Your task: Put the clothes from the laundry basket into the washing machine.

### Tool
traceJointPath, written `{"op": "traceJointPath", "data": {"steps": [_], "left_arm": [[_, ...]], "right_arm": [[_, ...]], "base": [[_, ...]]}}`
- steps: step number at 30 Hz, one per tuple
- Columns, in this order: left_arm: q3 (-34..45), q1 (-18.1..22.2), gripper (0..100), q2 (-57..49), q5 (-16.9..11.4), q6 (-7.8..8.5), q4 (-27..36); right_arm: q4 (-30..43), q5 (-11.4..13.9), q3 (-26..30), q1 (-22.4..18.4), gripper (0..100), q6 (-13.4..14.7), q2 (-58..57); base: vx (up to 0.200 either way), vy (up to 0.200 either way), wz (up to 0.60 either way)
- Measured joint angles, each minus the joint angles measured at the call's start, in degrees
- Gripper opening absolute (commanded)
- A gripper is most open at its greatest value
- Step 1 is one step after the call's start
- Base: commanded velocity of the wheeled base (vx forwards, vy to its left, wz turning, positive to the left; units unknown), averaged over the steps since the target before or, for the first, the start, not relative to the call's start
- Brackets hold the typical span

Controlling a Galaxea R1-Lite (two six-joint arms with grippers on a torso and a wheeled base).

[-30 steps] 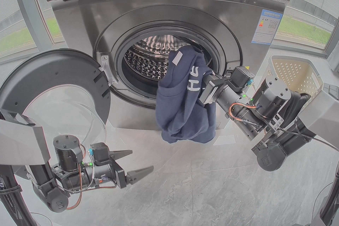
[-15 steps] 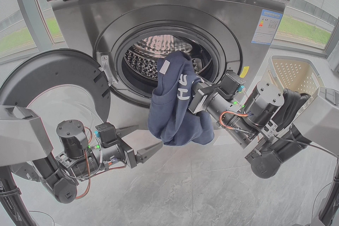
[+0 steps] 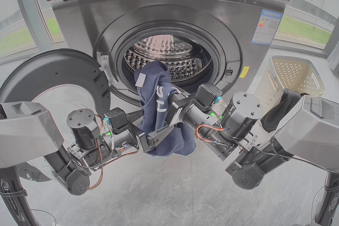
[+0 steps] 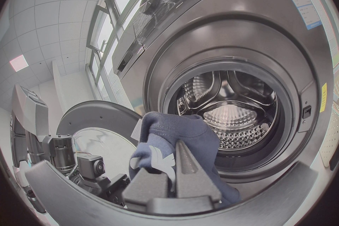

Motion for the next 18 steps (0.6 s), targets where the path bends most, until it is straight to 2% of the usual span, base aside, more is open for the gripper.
{"op": "traceJointPath", "data": {"steps": [6, 12, 18], "left_arm": [[-1.3, -1.2, 100, 2.3, 0.4, -0.26, 0.0], [-6.2, -1.7, 100, 5.9, 3.9, -0.35, 0.0], [-10.5, -1.8, 100, 10.2, 5.1, -0.63, 0.0]], "right_arm": [[0.1, -0.2, -0.7, 0.5, 0, 0.2, 0.9], [0.1, -1.8, -0.8, 1.2, 0, 0.6, 1.2], [0.1, -2.8, -0.6, 2.5, 0, 1.2, 1.2]], "base": [[0.0, 0.0, 0.0], [0.0, 0.0, 0.0], [0.0, 0.0, 0.0]]}}
